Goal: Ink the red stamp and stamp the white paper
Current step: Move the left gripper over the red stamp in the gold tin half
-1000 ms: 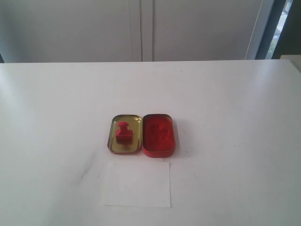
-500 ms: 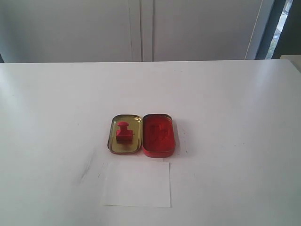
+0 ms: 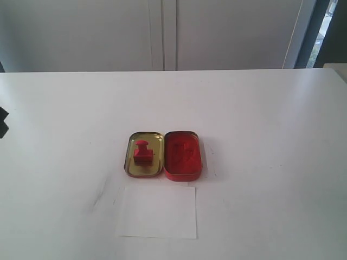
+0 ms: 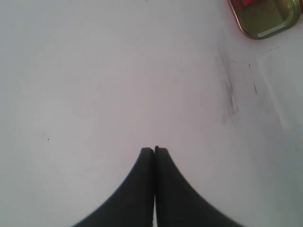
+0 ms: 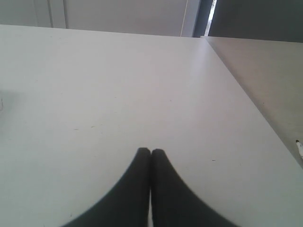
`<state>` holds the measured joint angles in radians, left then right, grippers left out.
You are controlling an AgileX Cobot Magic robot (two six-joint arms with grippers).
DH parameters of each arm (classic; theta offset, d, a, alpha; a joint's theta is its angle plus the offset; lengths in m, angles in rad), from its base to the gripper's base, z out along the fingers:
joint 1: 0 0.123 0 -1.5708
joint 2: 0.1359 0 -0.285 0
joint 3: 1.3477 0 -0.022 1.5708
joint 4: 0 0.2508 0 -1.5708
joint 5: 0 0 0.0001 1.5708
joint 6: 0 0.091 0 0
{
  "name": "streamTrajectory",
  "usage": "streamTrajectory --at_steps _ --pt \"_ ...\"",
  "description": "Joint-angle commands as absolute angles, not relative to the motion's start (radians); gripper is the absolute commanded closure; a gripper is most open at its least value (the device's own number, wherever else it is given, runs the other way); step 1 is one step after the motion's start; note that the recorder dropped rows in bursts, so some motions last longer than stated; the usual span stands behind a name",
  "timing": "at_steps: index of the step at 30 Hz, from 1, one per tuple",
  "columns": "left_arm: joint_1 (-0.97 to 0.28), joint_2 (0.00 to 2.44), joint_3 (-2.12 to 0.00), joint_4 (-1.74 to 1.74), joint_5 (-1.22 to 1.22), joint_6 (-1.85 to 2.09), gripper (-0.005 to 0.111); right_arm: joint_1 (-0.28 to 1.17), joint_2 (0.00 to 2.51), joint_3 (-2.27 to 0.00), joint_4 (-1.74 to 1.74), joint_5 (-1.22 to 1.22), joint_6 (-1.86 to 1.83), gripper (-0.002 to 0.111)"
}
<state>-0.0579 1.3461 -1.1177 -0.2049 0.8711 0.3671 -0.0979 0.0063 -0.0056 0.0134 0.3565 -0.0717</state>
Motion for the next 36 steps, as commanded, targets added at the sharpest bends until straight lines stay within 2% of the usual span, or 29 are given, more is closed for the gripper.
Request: streamTrajectory --at_steps 1,12,25,36 --pt "-0.121 1.428 -1.184 -0.228 0.892 0.401 0.107 -0.101 0.0 0.0 0.005 0.342 -0.071 0.108" --pt "-0.265 1.628 -1.378 -0.205 0.887 0.468 0.107 -0.101 0.0 0.0 0.005 0.342 -0.071 0.108" --pt "-0.286 1.84 -1.627 -0.294 0.989 0.64 0.107 -0.101 0.0 0.0 0.005 0.342 -0.071 0.108" --pt "-0.372 1.965 -1.79 -0.283 1.025 0.742 0.107 -0.101 0.0 0.0 0.005 0.342 -0.071 0.108"
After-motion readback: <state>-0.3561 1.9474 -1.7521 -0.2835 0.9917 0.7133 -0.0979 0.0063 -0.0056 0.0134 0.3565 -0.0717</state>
